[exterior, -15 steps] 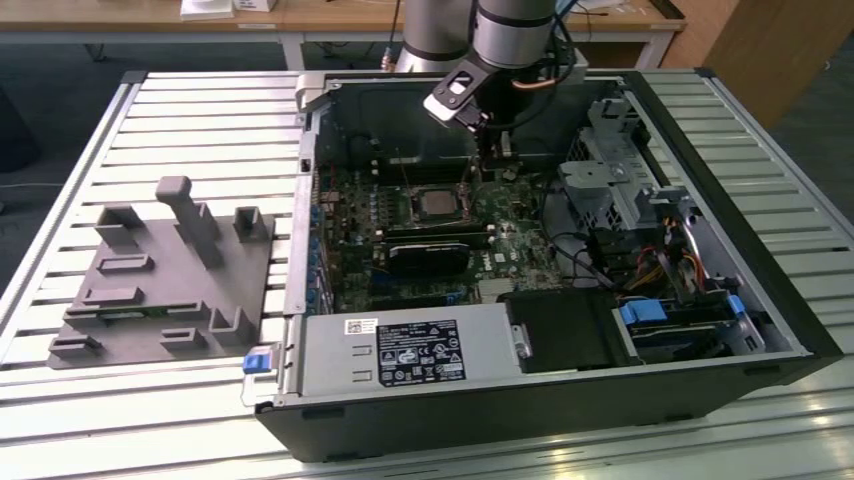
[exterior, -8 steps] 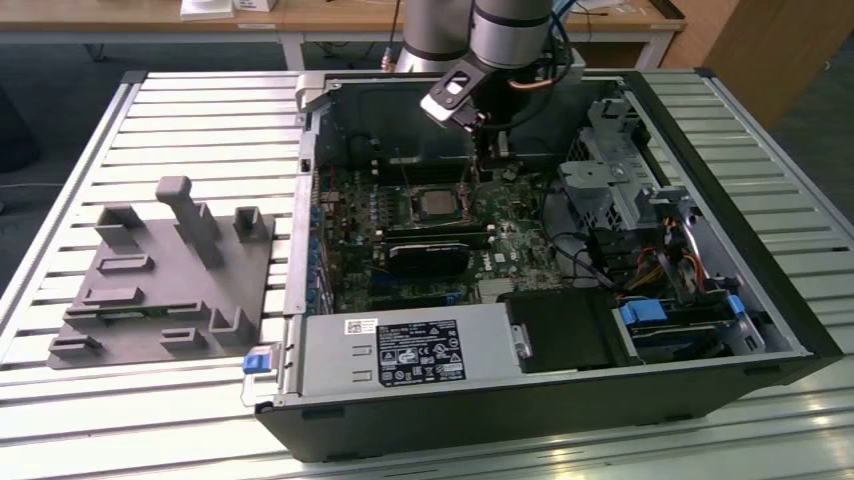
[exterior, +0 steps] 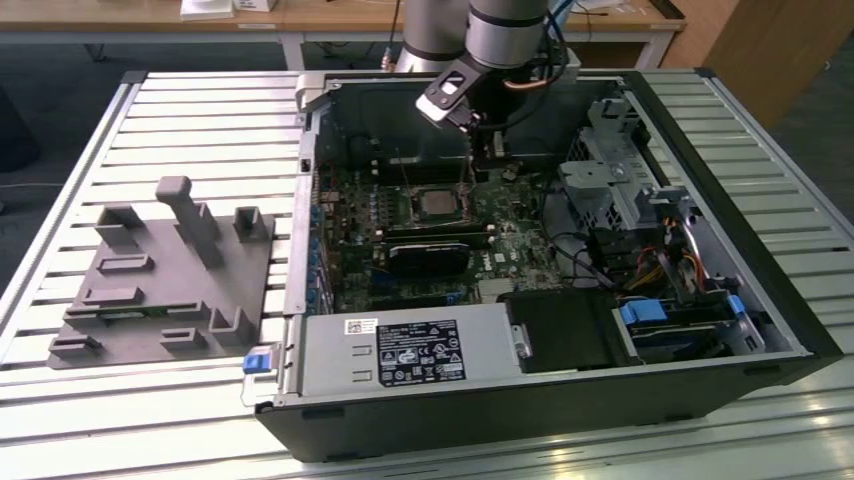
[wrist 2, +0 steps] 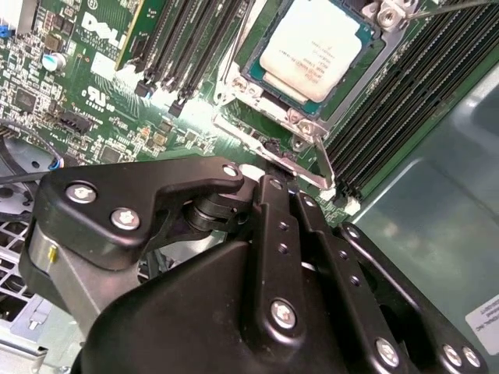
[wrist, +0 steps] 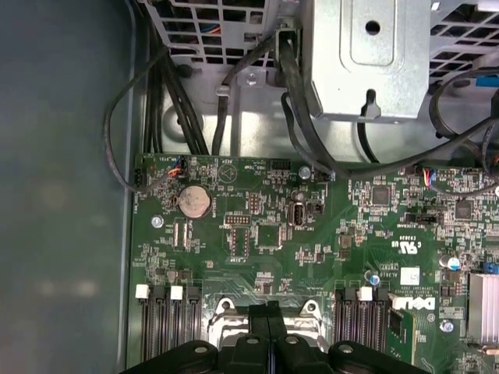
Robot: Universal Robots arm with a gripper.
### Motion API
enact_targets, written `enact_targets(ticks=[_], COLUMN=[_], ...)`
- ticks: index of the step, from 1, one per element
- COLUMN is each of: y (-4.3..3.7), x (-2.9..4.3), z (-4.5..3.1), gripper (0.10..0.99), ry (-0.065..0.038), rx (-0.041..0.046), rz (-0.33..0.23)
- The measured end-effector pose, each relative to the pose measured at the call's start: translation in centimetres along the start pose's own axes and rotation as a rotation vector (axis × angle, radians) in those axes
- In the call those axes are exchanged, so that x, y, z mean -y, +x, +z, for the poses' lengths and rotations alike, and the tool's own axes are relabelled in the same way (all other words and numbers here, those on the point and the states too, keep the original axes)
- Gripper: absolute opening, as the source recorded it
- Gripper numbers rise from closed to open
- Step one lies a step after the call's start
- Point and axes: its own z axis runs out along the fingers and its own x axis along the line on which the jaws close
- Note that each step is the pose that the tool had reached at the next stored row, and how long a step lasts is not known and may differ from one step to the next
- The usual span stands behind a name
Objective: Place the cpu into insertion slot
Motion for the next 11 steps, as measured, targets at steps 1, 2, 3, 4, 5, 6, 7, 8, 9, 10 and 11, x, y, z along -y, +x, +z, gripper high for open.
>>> enact_targets(ticks=[1, 2, 3, 4, 5, 6, 7, 8, 9, 10, 11], y=[0.0, 0.0, 0.01, 0.01, 0.01, 0.01, 0.01, 0.01, 0.01, 0.01, 0.01], x=[0.1, 0.22, 0.34, 0.43, 0.5, 0.55, 0.58, 0.61, 0.65, 0.68, 0.71], z=[0.0, 0.0, 0.0, -0.01, -0.01, -0.01, 0.0, -0.01, 0.0, 0.0, 0.0], gripper=[0.106, 0.106, 0.106, 0.106, 0.106, 0.106, 0.106, 0.106, 0.106, 0.106, 0.106], ry=[0.0, 0.0, 0.0, 0.0, 0.0, 0.0, 0.0, 0.0, 0.0, 0.0, 0.0], rx=[0.0, 0.0, 0.0, -0.0001, 0.0, 0.0, 0.0, 0.0, 0.0, 0.0, -0.0001], rz=[0.0, 0.0, 0.0, 0.0, 0.0, 0.0, 0.0, 0.0, 0.0, 0.0, 0.0])
